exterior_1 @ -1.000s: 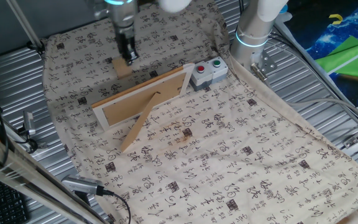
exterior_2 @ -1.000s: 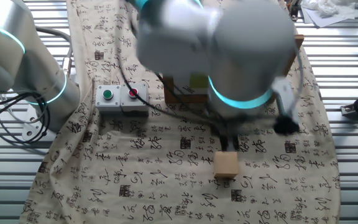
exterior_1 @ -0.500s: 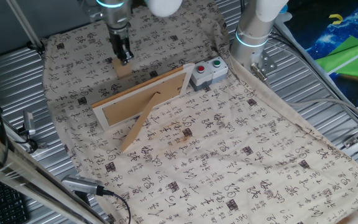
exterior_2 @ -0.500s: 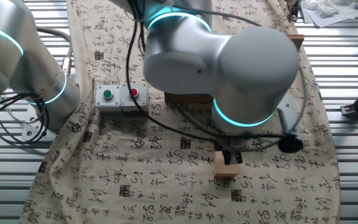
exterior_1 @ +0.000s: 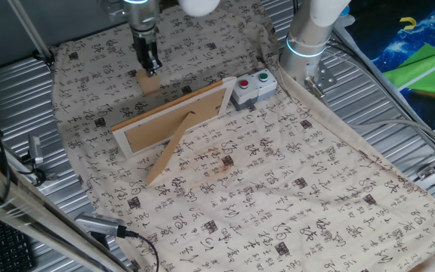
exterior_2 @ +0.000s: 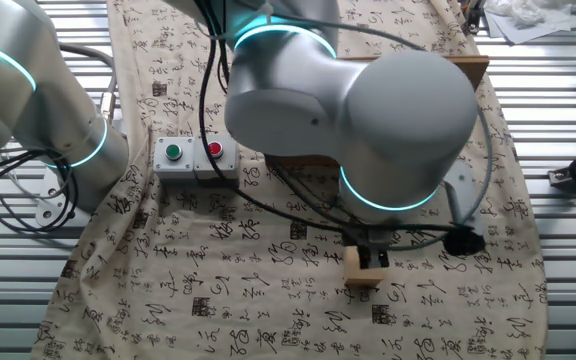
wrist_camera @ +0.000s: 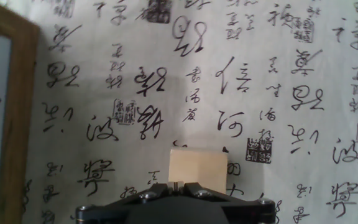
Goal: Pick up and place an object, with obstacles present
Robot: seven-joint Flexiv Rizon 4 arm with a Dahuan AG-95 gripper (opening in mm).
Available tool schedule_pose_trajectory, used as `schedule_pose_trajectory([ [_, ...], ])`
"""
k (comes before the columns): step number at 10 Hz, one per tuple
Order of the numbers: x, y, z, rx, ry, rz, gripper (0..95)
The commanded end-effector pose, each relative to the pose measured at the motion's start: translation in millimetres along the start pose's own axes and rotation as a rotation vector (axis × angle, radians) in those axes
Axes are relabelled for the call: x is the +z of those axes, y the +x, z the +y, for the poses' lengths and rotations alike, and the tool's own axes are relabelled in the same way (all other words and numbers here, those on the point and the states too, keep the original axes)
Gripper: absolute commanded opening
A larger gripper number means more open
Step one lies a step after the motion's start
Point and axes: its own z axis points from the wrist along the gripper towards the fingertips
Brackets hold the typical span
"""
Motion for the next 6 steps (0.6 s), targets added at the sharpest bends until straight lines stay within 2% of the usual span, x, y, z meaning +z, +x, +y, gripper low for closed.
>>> schedule_pose_trajectory([
  [1,4.2,-10.9,-8.5,0.044,-0.007,0.004,0.0],
  [3,6.4,-14.6,-9.9,0.096,-0.012,0.009,0.0],
  [6,8.6,-13.9,-10.4,0.105,-0.012,0.015,0.0],
])
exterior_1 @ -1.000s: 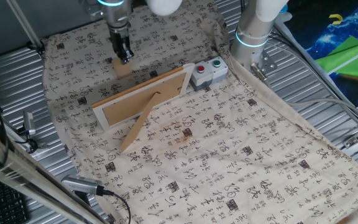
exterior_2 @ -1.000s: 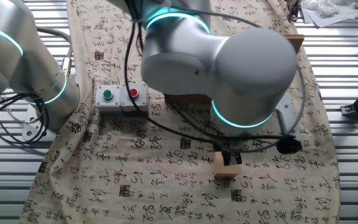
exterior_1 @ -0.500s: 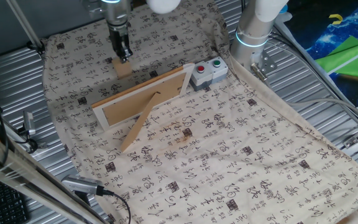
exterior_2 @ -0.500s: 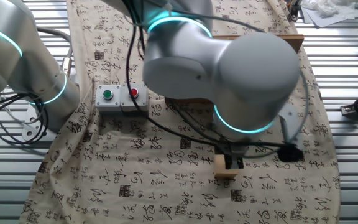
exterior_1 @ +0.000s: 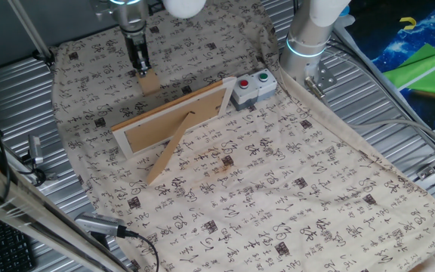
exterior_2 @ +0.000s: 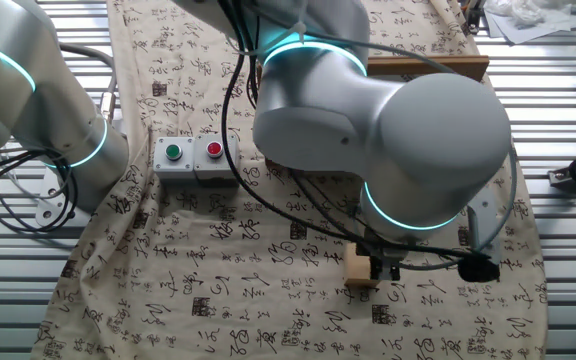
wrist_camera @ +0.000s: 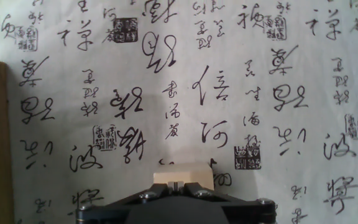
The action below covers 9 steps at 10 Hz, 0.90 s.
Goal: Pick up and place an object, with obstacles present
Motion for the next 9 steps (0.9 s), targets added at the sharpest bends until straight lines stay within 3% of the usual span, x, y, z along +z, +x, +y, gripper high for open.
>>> schedule_pose_trajectory([
  [1,2.4,5.7,-1.3,-0.014,0.003,0.002,0.0],
  [4,7.3,19.5,-2.6,-0.029,0.009,0.002,0.0],
  [9,17.0,21.5,-5.3,-0.034,0.009,0.002,0.0],
])
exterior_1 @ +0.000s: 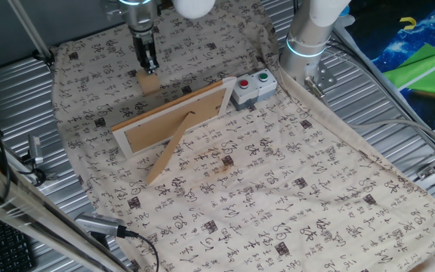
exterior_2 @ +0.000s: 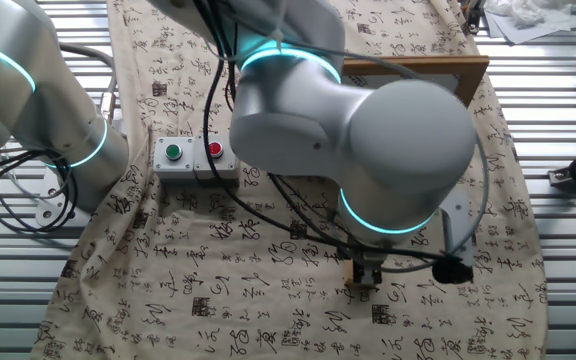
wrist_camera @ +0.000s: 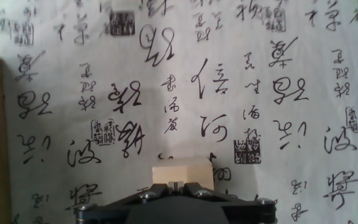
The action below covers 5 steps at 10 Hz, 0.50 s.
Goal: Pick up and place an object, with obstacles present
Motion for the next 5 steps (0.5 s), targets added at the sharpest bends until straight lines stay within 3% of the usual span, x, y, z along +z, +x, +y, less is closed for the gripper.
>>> schedule_pose_trajectory([
  [1,1.0,-0.6,-0.2,-0.002,0.0,0.0,0.0],
  [4,2.1,-0.5,-0.4,-0.02,0.002,0.003,0.0],
  [5,1.3,0.1,-1.4,-0.05,0.007,0.002,19.0],
])
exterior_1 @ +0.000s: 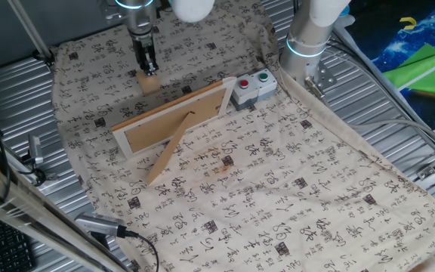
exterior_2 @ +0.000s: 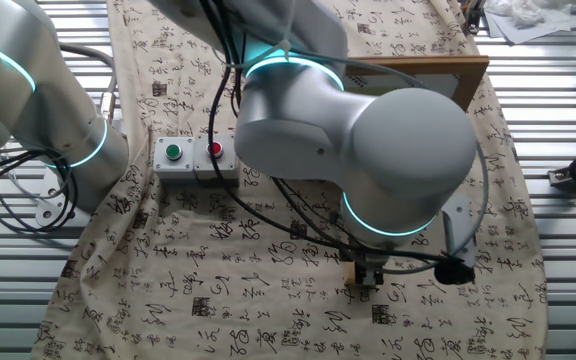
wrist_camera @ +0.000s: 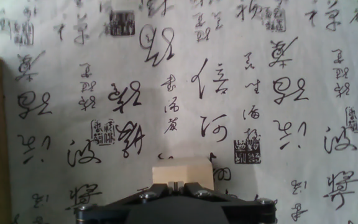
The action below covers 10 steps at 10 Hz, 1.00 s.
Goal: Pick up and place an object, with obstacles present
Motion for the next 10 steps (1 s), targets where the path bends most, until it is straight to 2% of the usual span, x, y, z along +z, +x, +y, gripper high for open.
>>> schedule_pose_trajectory([
  [1,-1.3,0.2,-1.8,-0.044,0.005,-0.005,57.0],
  [2,-2.5,1.1,-3.3,-0.046,0.006,-0.006,95.0],
  [7,-2.6,1.4,-4.0,-0.047,0.005,-0.023,95.0],
  [8,-0.6,1.1,-4.1,-0.048,0.005,-0.025,76.0],
  [10,5.5,0.3,-4.2,-0.047,0.005,-0.029,76.0],
])
